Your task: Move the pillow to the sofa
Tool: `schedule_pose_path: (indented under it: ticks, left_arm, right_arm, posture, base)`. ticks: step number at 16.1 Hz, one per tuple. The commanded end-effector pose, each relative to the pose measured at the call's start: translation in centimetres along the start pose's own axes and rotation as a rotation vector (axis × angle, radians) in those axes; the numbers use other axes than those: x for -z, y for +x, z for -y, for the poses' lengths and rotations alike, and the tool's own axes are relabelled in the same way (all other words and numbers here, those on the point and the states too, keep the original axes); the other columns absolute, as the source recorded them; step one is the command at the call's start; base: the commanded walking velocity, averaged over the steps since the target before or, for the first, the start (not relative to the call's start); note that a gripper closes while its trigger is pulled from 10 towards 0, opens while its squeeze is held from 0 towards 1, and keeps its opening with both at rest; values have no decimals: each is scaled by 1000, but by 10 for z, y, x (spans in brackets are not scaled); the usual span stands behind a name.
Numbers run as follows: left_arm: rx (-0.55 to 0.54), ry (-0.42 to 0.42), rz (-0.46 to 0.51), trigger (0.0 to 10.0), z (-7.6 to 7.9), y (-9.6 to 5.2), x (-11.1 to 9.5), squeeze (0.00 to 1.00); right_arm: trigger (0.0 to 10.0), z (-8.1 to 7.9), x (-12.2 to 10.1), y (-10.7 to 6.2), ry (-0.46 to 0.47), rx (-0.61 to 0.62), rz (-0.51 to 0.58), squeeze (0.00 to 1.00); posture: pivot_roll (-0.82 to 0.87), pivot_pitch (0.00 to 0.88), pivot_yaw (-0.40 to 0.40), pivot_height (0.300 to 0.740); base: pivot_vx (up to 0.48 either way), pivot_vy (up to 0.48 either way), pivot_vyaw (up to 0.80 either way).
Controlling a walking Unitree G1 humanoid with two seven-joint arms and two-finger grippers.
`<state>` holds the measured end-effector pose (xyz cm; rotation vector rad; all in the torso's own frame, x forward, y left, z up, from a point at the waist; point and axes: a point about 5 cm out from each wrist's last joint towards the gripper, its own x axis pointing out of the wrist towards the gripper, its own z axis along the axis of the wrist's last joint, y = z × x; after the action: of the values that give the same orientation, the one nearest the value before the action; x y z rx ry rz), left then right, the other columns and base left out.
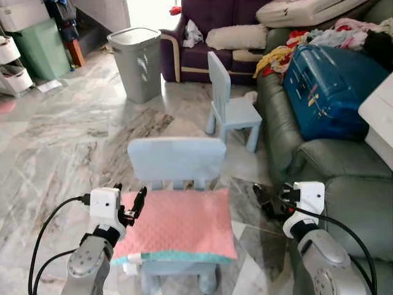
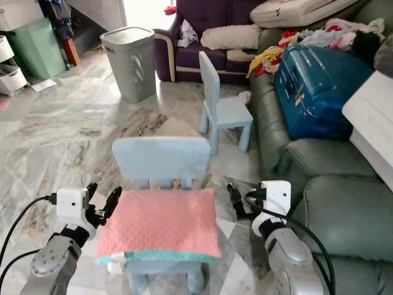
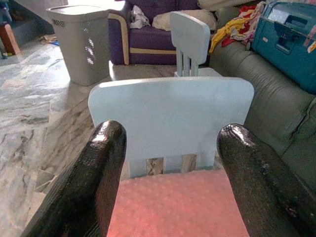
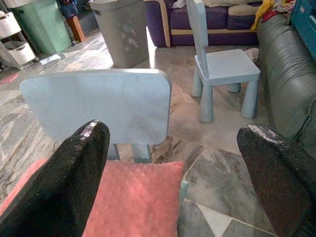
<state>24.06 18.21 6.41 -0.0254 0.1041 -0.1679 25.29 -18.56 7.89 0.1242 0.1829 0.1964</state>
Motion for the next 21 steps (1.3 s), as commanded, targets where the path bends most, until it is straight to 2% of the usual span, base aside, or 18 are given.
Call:
schedule_pose_path:
  ticks: [1, 11, 17, 21]
  left_arm:
    - [-6, 4, 1, 10000, -1, 0, -2, 0]
    - [-33, 40, -17, 10000, -8, -7, -1, 0]
    - [-90, 95, -41, 10000, -19, -10, 1, 0]
    - [-196, 155, -54, 10000, -35, -12, 1, 0]
  right_arm:
    - [10000, -2, -3, 1, -2, -1, 2, 0]
    - [10000, -5, 6, 1, 4, -10, -23, 0]
    - [10000, -5, 9, 5, -5, -14, -29, 0]
    - [10000, -6, 10, 6, -9, -23, -30, 0]
  posture:
    - [-86, 0, -20, 645]
    - [-71, 0, -16, 525]
    - [-62, 0, -11, 453]
    - [-62, 0, -12, 411]
  base:
    - [0, 0, 0]
    - [0, 0, 0]
    - [0, 0, 0]
    - [0, 0, 0]
